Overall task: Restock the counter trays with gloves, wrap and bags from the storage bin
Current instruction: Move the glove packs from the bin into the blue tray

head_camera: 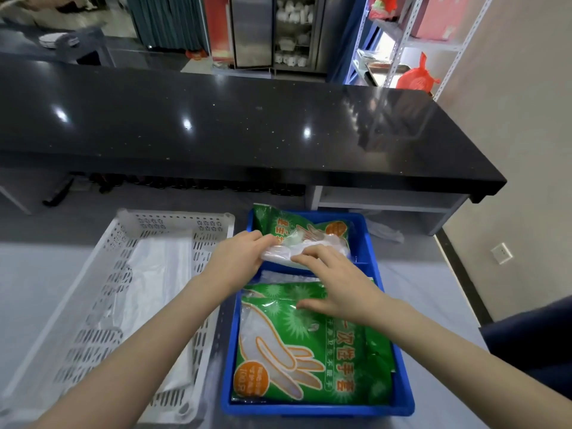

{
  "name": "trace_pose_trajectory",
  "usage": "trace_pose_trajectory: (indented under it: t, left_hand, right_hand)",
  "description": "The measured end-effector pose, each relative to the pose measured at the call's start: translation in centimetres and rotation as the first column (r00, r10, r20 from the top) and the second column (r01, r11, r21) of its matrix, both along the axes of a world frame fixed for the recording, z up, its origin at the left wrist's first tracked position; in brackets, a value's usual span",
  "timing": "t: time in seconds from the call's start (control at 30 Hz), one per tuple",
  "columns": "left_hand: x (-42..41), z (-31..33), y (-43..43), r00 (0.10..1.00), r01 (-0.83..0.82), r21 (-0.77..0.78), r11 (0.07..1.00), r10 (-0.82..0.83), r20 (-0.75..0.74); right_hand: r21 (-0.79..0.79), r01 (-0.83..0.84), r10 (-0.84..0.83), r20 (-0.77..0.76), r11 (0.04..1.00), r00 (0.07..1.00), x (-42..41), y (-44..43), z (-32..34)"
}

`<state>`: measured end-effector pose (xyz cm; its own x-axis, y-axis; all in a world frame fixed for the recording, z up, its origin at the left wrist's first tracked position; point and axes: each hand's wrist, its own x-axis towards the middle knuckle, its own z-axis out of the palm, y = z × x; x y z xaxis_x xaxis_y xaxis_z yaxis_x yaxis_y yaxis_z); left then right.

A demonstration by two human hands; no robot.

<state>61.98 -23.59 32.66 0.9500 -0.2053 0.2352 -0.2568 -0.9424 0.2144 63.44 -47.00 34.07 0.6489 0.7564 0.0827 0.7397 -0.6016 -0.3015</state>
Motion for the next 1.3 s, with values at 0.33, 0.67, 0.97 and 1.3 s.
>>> trace_pose_trajectory:
  t: [0.33,0.67,0.97,1.3]
  left_hand:
    - [-1.3,-0.6,1.1,0.995,-0.09,-0.006,0.996,0.09,-0.037]
    - [-1.3,1.4,3.8,0.99,-0.127,-0.105,0.986,0.133,0.051]
    - [1.4,4.3,8.0,0.963,-0.249,-0.154,0.956,0.261,0.066]
    - [1.0,3.8,8.6,0.964,-0.257,-0.198,0.946,0.265,0.012]
  right_hand:
    - [-0.276,0.014,-0.058,-0.151,0.961,0.987,-2.8,0.6,-0.6]
    - [-0.139,0.105,-0.141,-0.283,0.985,0.949,-1.0,1.8,4.2]
    - [-0.045,0.26,-0.254,0.104,0.965,0.962,7.6,4.7,6.9]
    - [-0.169,0.315,-0.342,-0.171,0.934,0.924,10.9,5.6,1.2]
